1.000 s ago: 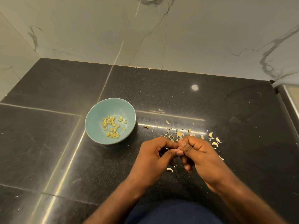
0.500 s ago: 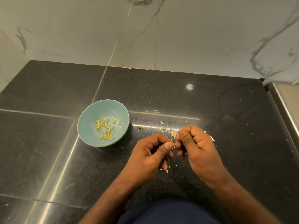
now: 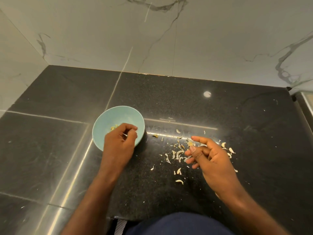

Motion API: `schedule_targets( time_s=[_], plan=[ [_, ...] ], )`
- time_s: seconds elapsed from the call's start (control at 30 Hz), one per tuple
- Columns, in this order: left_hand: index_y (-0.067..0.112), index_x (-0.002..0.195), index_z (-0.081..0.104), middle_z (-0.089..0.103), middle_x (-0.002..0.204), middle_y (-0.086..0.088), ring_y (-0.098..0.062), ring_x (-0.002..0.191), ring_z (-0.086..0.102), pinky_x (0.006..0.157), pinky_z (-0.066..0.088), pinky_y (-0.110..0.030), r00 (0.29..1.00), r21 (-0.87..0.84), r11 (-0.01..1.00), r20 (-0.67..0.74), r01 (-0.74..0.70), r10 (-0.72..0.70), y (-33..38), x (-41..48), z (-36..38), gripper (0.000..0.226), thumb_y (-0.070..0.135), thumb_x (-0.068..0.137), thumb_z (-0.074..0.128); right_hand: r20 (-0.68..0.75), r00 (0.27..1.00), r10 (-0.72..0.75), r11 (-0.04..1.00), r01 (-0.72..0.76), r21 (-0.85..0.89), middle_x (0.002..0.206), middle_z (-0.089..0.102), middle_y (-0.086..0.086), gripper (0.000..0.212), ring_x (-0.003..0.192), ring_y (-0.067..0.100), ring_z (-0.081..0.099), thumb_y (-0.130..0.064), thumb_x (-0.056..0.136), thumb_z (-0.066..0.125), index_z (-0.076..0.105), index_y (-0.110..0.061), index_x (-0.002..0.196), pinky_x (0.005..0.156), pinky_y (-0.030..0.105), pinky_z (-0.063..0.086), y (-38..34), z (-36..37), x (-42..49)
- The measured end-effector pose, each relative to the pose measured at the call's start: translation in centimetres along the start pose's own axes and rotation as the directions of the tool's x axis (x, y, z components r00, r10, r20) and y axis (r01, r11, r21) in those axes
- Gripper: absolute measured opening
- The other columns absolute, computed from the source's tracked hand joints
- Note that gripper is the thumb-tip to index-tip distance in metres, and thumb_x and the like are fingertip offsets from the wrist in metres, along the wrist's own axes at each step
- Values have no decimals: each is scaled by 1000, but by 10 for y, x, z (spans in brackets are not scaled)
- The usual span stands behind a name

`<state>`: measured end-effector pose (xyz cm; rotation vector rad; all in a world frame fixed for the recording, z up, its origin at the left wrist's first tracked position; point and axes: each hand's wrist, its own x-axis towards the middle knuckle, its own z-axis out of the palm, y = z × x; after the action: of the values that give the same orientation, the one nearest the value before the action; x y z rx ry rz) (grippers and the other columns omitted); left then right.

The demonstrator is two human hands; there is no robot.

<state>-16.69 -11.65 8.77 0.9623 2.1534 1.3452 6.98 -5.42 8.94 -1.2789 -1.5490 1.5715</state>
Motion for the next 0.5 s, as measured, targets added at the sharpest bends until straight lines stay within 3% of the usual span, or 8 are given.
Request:
schedule_targets(
  time_s=[0.07,0.13,0.23,0.33,0.5],
  plan=[
    [30,109,64,65,86,12,-17,76,65,78,58,-46,995,120,987,-16,103,-101,-10,12,-11,21,20,91,63,12,1000,15,1000,-15,-3,90,76,0,24,76,19,72,-17,97,60,61,-24,120,67,32,58,5,0,-1],
    [34,120,58,62,94,16,-20,84,67,81,58,-43,987,179,970,-22,163,-162,-17,17,-20,29,25,93,62,14,1000,15,1000,-15,2,90,76,1,22,75,19,72,-16,98,59,62,-24,118,67,31,57,10,-2,-1],
    [26,110,66,67,97,11,-18,75,67,70,56,-30,987,123,982,-94,143,-132,-22,13,-23,15,23,97,59,-14,1000,-3,1000,3,25,87,75,2,16,73,20,70,-14,99,56,66,-22,109,65,29,56,11,-4,-1],
    [22,95,70,67,92,18,-15,66,64,57,51,-18,984,87,987,-133,134,-122,-25,2,-20,13,26,99,59,-48,998,-41,998,43,42,83,75,6,19,70,21,69,-27,94,56,71,-15,97,63,31,56,9,-6,-3],
    [30,99,67,67,98,13,-14,75,67,60,54,-19,979,27,990,-151,139,-133,-27,-9,-15,6,26,96,64,-50,997,-60,997,62,38,72,71,9,32,64,22,66,-37,89,57,70,-9,83,59,29,54,6,-6,-5]
  ],
)
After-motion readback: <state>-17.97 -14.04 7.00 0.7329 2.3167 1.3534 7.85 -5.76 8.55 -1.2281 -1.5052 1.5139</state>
